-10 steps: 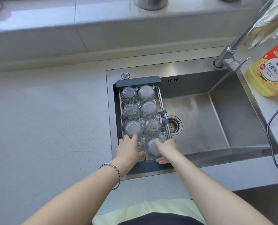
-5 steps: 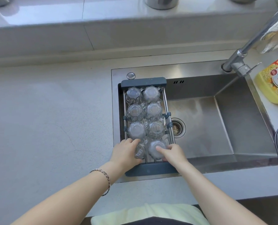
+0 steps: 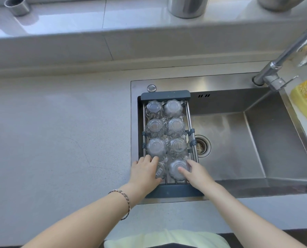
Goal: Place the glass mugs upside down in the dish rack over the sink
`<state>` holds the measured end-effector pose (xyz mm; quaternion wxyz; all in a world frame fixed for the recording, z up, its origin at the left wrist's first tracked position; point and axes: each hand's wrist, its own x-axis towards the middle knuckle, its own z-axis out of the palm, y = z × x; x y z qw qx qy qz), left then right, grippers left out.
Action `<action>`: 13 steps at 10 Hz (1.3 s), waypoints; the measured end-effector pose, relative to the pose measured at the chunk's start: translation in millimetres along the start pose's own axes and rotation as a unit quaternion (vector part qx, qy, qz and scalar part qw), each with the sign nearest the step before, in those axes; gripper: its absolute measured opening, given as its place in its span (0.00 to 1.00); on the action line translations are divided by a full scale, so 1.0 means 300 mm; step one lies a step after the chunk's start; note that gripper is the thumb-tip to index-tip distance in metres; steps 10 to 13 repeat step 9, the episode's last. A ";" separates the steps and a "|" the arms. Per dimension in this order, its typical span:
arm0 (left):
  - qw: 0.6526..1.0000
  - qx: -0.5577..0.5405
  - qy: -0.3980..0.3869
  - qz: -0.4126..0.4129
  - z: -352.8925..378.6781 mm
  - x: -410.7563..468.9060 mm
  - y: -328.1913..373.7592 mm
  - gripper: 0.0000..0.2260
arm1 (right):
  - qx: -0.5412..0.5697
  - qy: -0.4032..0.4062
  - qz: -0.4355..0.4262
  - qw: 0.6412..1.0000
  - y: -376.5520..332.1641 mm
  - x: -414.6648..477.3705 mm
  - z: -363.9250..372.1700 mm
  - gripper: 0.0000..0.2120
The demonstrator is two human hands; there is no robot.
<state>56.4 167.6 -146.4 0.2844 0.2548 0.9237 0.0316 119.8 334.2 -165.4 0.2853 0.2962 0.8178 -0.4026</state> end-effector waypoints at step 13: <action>0.992 -0.076 -0.070 -0.073 -0.238 -0.016 -0.066 0.16 | -0.232 0.006 -0.066 0.970 -0.239 0.035 -0.173 0.21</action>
